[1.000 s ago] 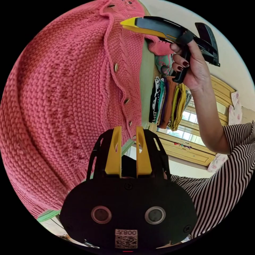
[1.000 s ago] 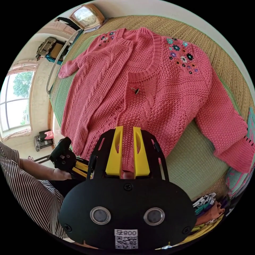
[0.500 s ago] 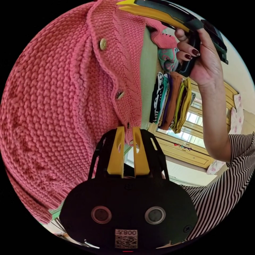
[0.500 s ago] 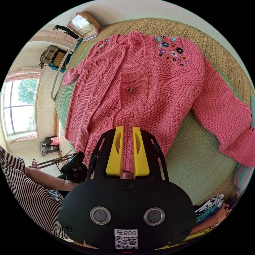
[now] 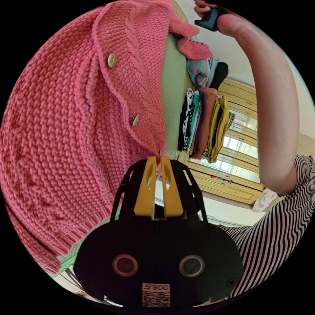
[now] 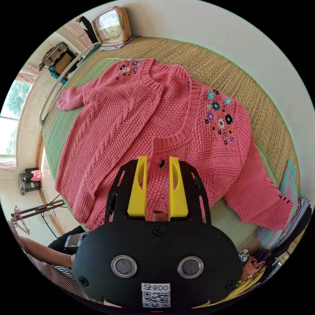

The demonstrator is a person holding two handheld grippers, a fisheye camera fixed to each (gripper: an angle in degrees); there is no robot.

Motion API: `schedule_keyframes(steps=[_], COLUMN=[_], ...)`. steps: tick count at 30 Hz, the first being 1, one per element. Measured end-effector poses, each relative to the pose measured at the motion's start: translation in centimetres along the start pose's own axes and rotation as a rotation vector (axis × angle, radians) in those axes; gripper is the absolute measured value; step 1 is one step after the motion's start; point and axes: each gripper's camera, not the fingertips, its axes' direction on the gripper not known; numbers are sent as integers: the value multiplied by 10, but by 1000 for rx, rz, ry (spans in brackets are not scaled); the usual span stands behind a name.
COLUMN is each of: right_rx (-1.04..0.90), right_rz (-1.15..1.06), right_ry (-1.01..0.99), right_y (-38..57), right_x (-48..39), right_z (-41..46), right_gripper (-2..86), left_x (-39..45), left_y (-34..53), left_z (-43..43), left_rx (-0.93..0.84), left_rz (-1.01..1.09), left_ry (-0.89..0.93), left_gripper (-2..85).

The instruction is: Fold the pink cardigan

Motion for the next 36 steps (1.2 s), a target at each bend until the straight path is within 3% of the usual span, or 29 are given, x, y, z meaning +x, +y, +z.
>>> schedule_keyframes(steps=[5,13,18,22,36], right_rx=[-13,161,269,258,120], right_rz=[20,213,233,244,214], right_ry=[50,-309,-387,-388,-373], right_y=[-1,9,-1,-25,-103], right_x=[2,68,78,75,52], right_z=[12,-28,-40,-13,76], right_gripper=[32,9,10,11,13], left_x=[-17,-21,-38,-76,-164], left_y=[5,32,63,84,118], left_z=[-2,-52,-107,-134,-148], left_rx=[7,123,224,253,365], left_rz=[12,84,61,-41,-213], left_ry=[46,125,115,32,112], left_gripper=[23,16,15,14,16])
